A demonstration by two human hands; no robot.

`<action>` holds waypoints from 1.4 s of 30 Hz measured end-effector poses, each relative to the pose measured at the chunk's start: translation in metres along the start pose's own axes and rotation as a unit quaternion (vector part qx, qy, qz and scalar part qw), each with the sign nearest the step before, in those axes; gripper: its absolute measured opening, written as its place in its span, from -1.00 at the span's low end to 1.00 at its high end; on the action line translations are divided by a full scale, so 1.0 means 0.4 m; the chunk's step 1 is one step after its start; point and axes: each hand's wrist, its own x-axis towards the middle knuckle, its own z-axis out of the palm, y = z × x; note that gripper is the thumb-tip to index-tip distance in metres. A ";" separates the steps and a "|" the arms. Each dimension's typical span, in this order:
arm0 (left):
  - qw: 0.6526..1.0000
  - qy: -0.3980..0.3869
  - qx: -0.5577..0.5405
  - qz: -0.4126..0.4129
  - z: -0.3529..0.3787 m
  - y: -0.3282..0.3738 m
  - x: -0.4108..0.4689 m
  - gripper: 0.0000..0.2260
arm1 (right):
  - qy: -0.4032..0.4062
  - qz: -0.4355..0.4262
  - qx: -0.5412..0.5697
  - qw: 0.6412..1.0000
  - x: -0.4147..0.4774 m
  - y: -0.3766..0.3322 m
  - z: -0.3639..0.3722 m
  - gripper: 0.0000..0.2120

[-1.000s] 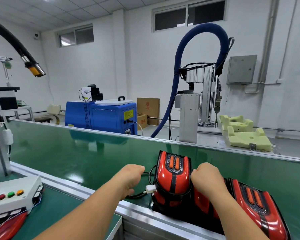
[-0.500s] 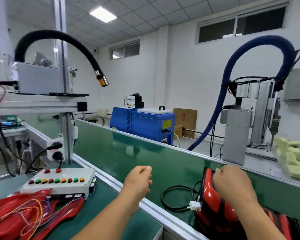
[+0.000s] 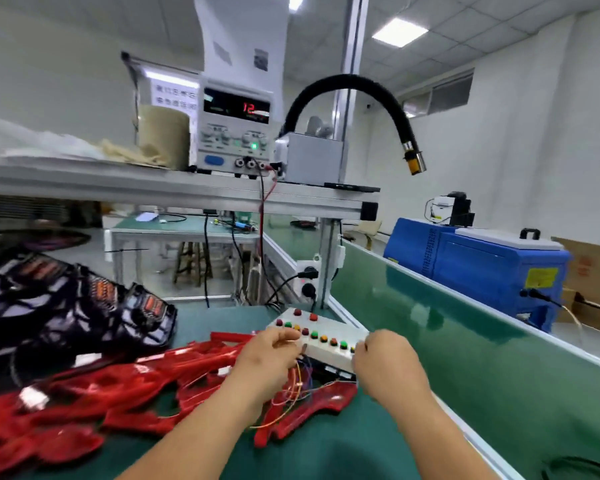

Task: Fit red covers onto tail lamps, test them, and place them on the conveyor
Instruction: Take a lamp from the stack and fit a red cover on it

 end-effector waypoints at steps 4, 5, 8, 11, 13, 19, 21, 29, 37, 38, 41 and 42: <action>0.996 0.086 -0.026 -0.002 -0.121 -0.055 -0.002 -0.88 | -0.042 -0.087 0.014 0.995 0.004 -0.146 0.104 -0.72; 0.994 0.103 -0.029 -0.006 -0.145 -0.070 -0.004 -0.88 | -0.059 -0.107 0.021 0.992 0.001 -0.179 0.127 -0.74; 0.987 0.152 -0.036 -0.020 -0.204 -0.109 -0.010 -0.87 | -0.090 -0.175 0.005 0.981 -0.016 -0.269 0.195 -0.77; 0.980 0.195 -0.034 -0.030 -0.248 -0.141 -0.017 -0.85 | -0.098 -0.185 0.034 0.977 -0.044 -0.330 0.266 -0.75; 0.976 0.213 -0.034 -0.031 -0.266 -0.157 -0.020 -0.84 | -0.102 -0.197 0.029 0.975 -0.064 -0.357 0.310 -0.72; 0.965 0.259 -0.003 -0.030 -0.286 -0.194 -0.019 -0.80 | -0.112 -0.241 -0.008 0.964 -0.087 -0.368 0.387 -0.74; 0.965 0.262 -0.001 -0.030 -0.285 -0.199 -0.015 -0.80 | -0.124 -0.246 -0.013 0.961 -0.081 -0.367 0.399 -0.75; 0.954 0.285 0.087 -0.036 -0.331 -0.183 0.012 -0.86 | -0.116 -0.239 -0.020 0.964 -0.083 -0.375 0.422 -0.77; 0.902 0.334 0.263 -0.077 -0.494 -0.145 0.136 -0.89 | -0.089 -0.242 -0.014 0.966 -0.087 -0.373 0.434 -0.80; 0.891 0.336 0.291 -0.092 -0.508 -0.147 0.151 -0.84 | -0.088 -0.242 -0.017 0.966 -0.087 -0.373 0.436 -0.80; 0.867 0.320 0.362 -0.121 -0.528 -0.156 0.187 -0.67 | -0.094 -0.243 -0.024 0.965 -0.086 -0.373 0.439 -0.79; 0.862 0.310 0.380 -0.127 -0.530 -0.160 0.196 -0.65 | -0.093 -0.245 -0.026 0.965 -0.086 -0.372 0.440 -0.79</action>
